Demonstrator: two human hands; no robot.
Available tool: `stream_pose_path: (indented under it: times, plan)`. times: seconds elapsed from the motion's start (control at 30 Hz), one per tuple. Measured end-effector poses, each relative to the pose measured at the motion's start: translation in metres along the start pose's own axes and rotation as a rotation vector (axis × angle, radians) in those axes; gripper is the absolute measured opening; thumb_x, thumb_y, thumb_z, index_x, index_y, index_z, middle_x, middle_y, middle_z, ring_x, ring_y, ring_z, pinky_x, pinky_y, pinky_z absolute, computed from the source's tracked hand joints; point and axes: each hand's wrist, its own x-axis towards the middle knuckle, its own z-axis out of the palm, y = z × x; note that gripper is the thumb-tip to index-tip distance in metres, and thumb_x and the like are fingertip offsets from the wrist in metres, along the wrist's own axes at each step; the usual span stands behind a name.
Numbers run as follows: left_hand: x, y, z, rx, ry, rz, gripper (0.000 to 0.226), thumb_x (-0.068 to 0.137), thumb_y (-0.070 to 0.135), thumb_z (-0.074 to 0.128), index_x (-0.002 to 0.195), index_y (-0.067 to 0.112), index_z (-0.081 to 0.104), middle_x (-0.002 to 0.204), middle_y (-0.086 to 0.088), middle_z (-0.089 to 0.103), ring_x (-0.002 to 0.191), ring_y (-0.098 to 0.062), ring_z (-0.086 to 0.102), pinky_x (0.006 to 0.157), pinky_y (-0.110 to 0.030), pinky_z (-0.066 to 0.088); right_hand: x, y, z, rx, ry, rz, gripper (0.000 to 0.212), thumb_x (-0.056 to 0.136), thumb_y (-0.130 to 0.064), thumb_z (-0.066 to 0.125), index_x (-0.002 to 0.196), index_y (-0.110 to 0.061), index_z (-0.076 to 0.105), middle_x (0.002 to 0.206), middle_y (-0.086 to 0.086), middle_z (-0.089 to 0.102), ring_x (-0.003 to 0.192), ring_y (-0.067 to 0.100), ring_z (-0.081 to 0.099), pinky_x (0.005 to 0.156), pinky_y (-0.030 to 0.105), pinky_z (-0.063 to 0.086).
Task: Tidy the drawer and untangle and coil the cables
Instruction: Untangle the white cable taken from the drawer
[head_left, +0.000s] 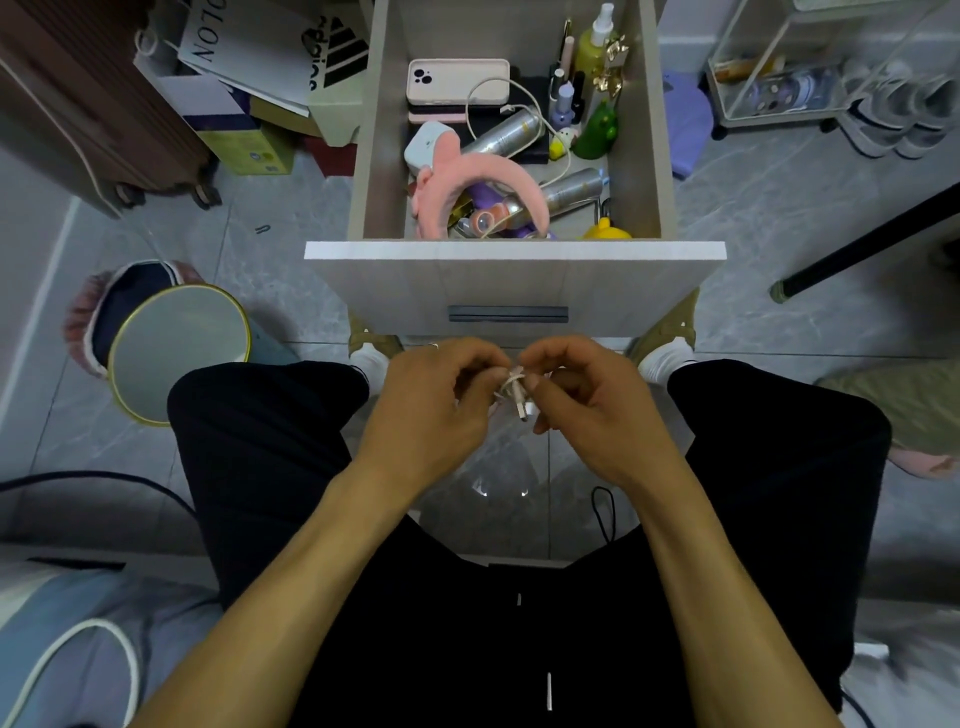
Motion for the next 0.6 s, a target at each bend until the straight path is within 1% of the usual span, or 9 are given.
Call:
stream_pose_path:
  times: [0.13, 0.17, 0.23, 0.3, 0.33, 0.37, 0.43, 0.53, 0.6]
  plan:
    - [-0.005, -0.001, 0.008, -0.007, 0.093, -0.088, 0.009, 0.091, 0.012, 0.064, 0.085, 0.018, 0.066, 0.078, 0.013, 0.064, 0.076, 0.002, 0.061, 0.068, -0.012, 0.048, 0.003, 0.0, 0.003, -0.107, -0.074, 0.005, 0.014, 0.092, -0.008, 0.06, 0.099, -0.017, 0.068, 0.088, -0.004, 0.07, 0.068, 0.02, 0.069, 0.06, 0.038, 0.059]
    - [-0.007, -0.001, 0.01, -0.076, 0.107, -0.16, 0.012, 0.092, 0.01, 0.063, 0.084, 0.019, 0.065, 0.077, 0.013, 0.065, 0.074, -0.001, 0.063, 0.067, -0.013, 0.05, 0.003, -0.002, 0.003, -0.097, -0.084, 0.016, 0.014, 0.092, -0.007, 0.06, 0.098, -0.017, 0.068, 0.087, -0.003, 0.07, 0.068, 0.019, 0.069, 0.06, 0.037, 0.059]
    - [-0.006, -0.001, 0.013, -0.332, 0.133, -0.38, 0.016, 0.093, 0.004, 0.06, 0.084, 0.017, 0.064, 0.076, 0.006, 0.069, 0.066, -0.006, 0.067, 0.063, -0.02, 0.054, 0.003, -0.004, 0.003, -0.017, -0.09, 0.044, 0.015, 0.092, -0.002, 0.059, 0.094, -0.015, 0.067, 0.083, -0.002, 0.071, 0.064, 0.015, 0.067, 0.06, 0.031, 0.058]
    - [-0.004, 0.002, 0.015, -0.527, 0.135, -0.563, 0.017, 0.094, 0.001, 0.057, 0.086, 0.013, 0.065, 0.072, 0.001, 0.069, 0.059, -0.008, 0.066, 0.057, -0.023, 0.056, 0.001, -0.006, 0.003, 0.099, -0.084, 0.076, 0.017, 0.092, 0.003, 0.057, 0.091, -0.011, 0.066, 0.073, -0.005, 0.068, 0.056, 0.01, 0.061, 0.062, 0.035, 0.058]
    - [-0.003, 0.003, 0.015, -0.563, 0.131, -0.597, 0.017, 0.094, 0.001, 0.056, 0.086, 0.013, 0.064, 0.071, 0.0, 0.069, 0.056, -0.008, 0.066, 0.056, -0.024, 0.056, 0.001, -0.006, 0.004, 0.159, -0.081, 0.093, 0.018, 0.092, 0.006, 0.055, 0.09, -0.009, 0.064, 0.069, -0.006, 0.066, 0.053, 0.01, 0.058, 0.063, 0.038, 0.058]
    - [-0.002, 0.005, 0.016, -0.569, 0.127, -0.597, 0.018, 0.095, 0.001, 0.056, 0.085, 0.014, 0.064, 0.071, -0.001, 0.069, 0.055, -0.009, 0.065, 0.056, -0.024, 0.056, 0.0, -0.006, 0.005, 0.218, -0.078, 0.116, 0.017, 0.092, 0.007, 0.052, 0.09, -0.007, 0.062, 0.067, -0.006, 0.065, 0.053, 0.01, 0.057, 0.063, 0.039, 0.057]
    - [-0.002, 0.006, 0.018, -0.526, 0.12, -0.547, 0.019, 0.094, 0.003, 0.058, 0.083, 0.019, 0.063, 0.074, -0.003, 0.069, 0.058, -0.01, 0.067, 0.056, -0.023, 0.056, 0.001, -0.006, 0.007, 0.299, -0.069, 0.162, 0.017, 0.093, 0.007, 0.048, 0.088, -0.005, 0.059, 0.068, 0.0, 0.063, 0.057, 0.014, 0.058, 0.064, 0.035, 0.055]
    - [-0.002, 0.002, 0.019, -0.375, 0.12, -0.444, 0.022, 0.092, 0.009, 0.063, 0.081, 0.028, 0.064, 0.077, 0.0, 0.07, 0.068, -0.014, 0.069, 0.063, -0.03, 0.059, 0.002, -0.005, 0.008, 0.303, -0.061, 0.182, 0.01, 0.091, -0.004, 0.052, 0.084, -0.007, 0.058, 0.078, 0.01, 0.061, 0.069, 0.022, 0.059, 0.07, 0.033, 0.054]
    - [-0.002, 0.0, 0.017, -0.288, 0.114, -0.383, 0.021, 0.091, 0.013, 0.064, 0.081, 0.032, 0.063, 0.077, 0.005, 0.07, 0.071, -0.012, 0.069, 0.068, -0.035, 0.06, 0.002, -0.003, 0.009, 0.261, -0.052, 0.184, 0.011, 0.094, -0.01, 0.056, 0.083, -0.008, 0.058, 0.076, 0.008, 0.06, 0.069, 0.018, 0.058, 0.071, 0.032, 0.053]
